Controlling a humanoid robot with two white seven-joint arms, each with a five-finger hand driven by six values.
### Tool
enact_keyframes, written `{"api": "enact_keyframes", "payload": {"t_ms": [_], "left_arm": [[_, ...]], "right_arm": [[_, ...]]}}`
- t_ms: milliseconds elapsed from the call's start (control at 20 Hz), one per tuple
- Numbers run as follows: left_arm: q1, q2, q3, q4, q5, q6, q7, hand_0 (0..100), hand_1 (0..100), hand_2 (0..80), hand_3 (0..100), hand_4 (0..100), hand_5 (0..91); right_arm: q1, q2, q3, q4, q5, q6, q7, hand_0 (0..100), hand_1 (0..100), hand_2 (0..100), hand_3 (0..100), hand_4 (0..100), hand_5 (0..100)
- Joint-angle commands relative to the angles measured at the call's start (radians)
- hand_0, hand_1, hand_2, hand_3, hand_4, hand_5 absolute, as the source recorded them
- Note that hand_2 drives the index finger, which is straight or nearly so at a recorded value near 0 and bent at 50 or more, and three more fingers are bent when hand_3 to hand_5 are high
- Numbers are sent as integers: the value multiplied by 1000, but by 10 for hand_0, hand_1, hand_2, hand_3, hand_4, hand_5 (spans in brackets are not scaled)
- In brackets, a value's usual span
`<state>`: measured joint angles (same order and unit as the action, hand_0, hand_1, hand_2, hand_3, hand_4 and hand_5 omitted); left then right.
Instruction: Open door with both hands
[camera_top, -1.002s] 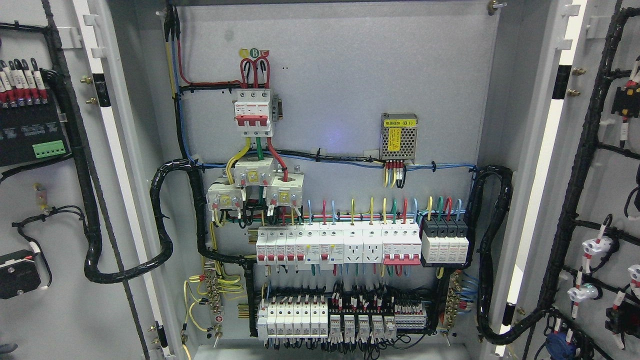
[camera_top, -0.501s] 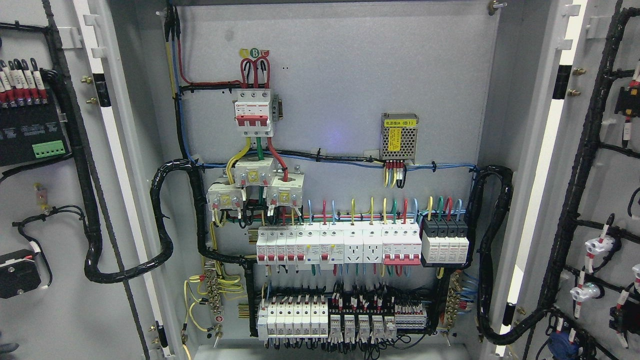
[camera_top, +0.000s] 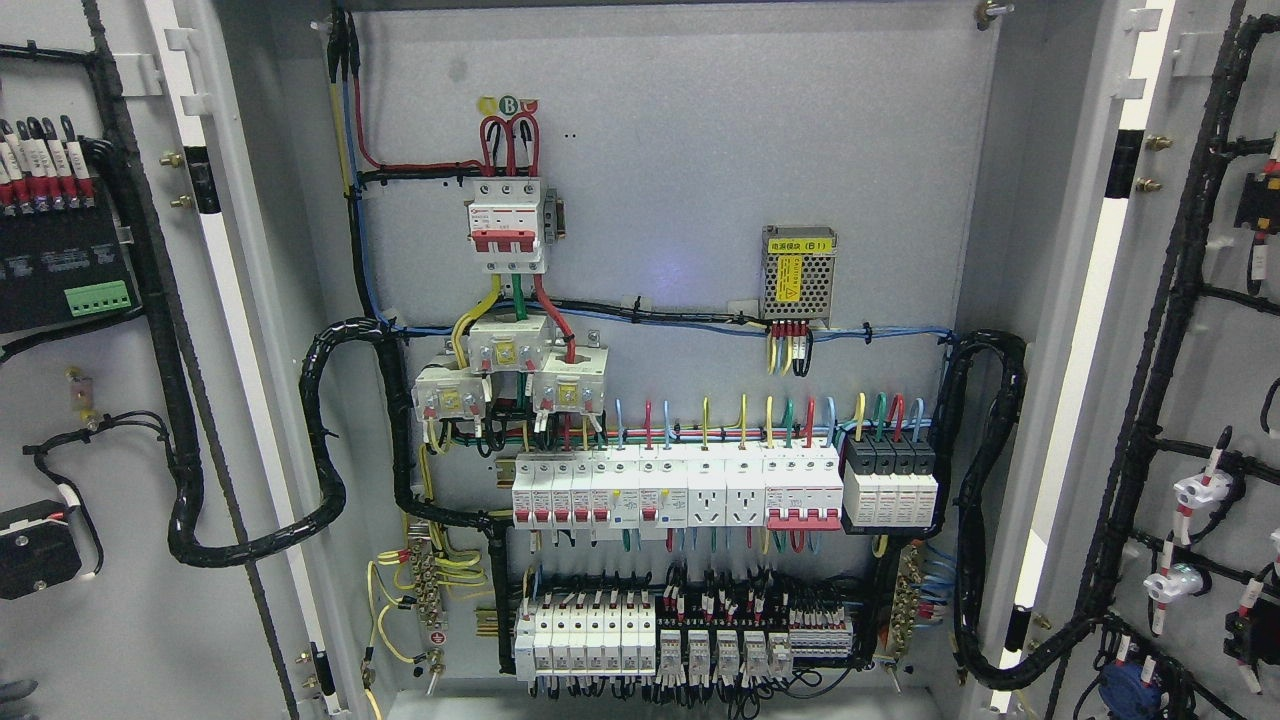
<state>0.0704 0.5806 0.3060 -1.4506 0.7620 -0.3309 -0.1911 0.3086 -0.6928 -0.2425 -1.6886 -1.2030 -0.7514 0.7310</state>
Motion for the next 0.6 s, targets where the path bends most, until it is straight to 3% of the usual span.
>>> {"api": "enact_keyframes", "payload": {"t_ms": [0, 301, 551], "left_arm": [[28, 24, -8, -54, 14, 0, -1, 0, 0, 0, 0, 42, 0], [91, 25, -7, -151, 14, -3, 1, 0, 0, 0, 0, 42, 0], [121, 25, -5, -189, 14, -11, 2, 0, 0, 0, 0, 42, 0]], "right_arm": [[0, -5, 11, -25, -3, -2, -1, 0, 0, 0, 0, 0, 0], [4, -5, 19, -68, -3, -2, -1, 0, 0, 0, 0, 0, 0], [3, -5, 58, -109, 0, -2, -1, 0, 0, 0, 0, 0, 0]]}}
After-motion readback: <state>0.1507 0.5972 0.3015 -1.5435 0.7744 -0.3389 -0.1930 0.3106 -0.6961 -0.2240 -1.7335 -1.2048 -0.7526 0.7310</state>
